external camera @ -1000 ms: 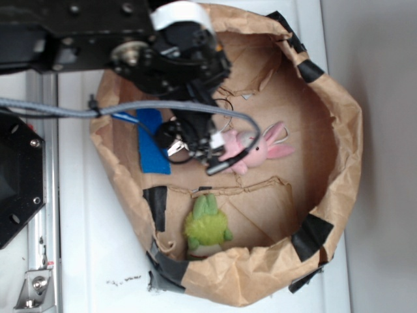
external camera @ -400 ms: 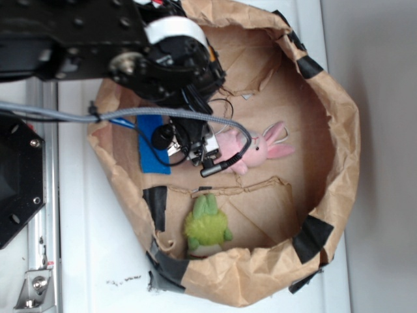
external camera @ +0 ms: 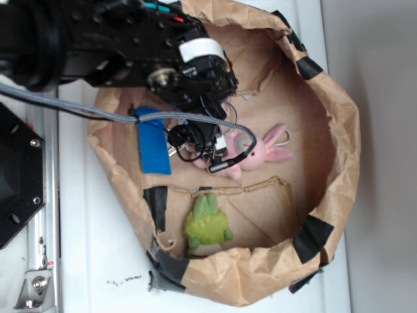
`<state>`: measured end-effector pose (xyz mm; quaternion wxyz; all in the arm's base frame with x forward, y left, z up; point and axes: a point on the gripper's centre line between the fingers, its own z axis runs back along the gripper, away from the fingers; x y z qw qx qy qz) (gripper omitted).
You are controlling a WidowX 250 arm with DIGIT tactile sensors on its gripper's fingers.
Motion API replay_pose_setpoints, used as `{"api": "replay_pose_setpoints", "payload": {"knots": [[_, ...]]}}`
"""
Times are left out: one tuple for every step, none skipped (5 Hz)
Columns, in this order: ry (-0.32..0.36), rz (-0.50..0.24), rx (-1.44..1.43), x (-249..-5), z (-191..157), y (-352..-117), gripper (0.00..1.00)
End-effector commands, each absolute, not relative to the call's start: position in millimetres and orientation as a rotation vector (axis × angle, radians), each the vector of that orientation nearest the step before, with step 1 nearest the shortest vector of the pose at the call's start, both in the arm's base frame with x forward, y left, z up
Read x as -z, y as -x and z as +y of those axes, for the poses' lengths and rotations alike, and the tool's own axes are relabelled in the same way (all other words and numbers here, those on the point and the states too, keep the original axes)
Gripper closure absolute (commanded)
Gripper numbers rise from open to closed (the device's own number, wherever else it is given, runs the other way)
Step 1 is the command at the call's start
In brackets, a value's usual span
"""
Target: Grab the silver keys.
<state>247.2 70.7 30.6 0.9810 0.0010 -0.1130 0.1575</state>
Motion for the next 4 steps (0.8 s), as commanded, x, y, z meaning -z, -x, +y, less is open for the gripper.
{"api": "replay_pose_setpoints", "payload": {"knots": [[-0.016,-0.240,-0.303,-31,79,-251,0.00],[-0.033,-0.239,-0.302,-26,82,-251,0.00],[-0.034,-0.244,-0.287,-23,78,-250,0.00],[-0.007,-0.214,-0.274,-11,73,-254,0.00]]}}
